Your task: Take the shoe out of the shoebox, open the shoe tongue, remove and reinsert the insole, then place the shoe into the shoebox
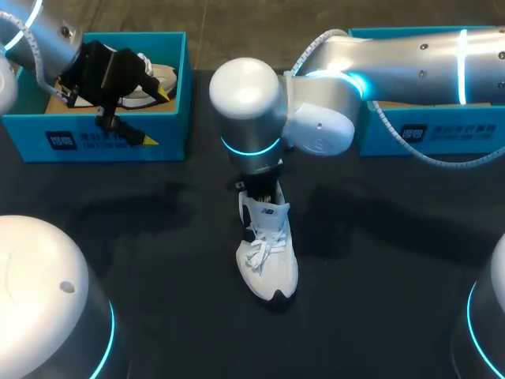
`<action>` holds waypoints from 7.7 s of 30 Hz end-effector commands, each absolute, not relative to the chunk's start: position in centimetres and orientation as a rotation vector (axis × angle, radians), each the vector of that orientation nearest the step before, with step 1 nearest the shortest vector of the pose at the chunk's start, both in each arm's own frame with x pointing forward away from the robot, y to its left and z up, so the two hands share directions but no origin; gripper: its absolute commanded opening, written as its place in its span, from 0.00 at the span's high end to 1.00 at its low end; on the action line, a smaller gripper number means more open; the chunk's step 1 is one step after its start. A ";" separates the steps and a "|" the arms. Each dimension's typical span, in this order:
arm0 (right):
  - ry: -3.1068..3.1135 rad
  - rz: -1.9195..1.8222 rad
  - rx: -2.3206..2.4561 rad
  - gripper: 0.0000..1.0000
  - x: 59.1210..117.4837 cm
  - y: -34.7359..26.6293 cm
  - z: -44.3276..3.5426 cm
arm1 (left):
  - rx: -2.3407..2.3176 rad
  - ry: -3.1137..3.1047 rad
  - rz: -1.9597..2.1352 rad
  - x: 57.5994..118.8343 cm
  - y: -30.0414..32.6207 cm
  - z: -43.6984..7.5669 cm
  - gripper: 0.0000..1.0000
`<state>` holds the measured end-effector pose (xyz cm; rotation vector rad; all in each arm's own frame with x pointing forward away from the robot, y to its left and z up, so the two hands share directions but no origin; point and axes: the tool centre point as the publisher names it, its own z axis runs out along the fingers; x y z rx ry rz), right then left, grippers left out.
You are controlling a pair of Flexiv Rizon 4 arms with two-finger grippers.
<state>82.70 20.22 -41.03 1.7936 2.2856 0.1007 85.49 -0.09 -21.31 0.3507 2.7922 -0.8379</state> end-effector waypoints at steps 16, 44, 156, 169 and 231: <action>2.304 0.049 1.813 1.00 78.1 19.3 -42.3 | 0.351 2.794 -0.833 85.4 -0.1 -21.2 0.00; 2.473 -0.023 1.846 1.00 79.8 19.4 -37.9 | 0.351 2.794 -0.833 85.4 -0.1 -21.2 0.00; 2.268 -0.344 2.203 0.00 69.0 21.3 -28.8 | 0.351 2.794 -0.833 85.4 -0.1 -21.2 0.00; 2.199 -0.332 2.283 0.17 66.1 21.9 -28.8 | 0.351 2.794 -0.833 85.4 -0.1 -21.2 0.00; 2.298 -0.204 2.088 0.60 74.1 19.7 -30.1 | 0.351 2.794 -0.833 85.4 -0.1 -21.2 0.00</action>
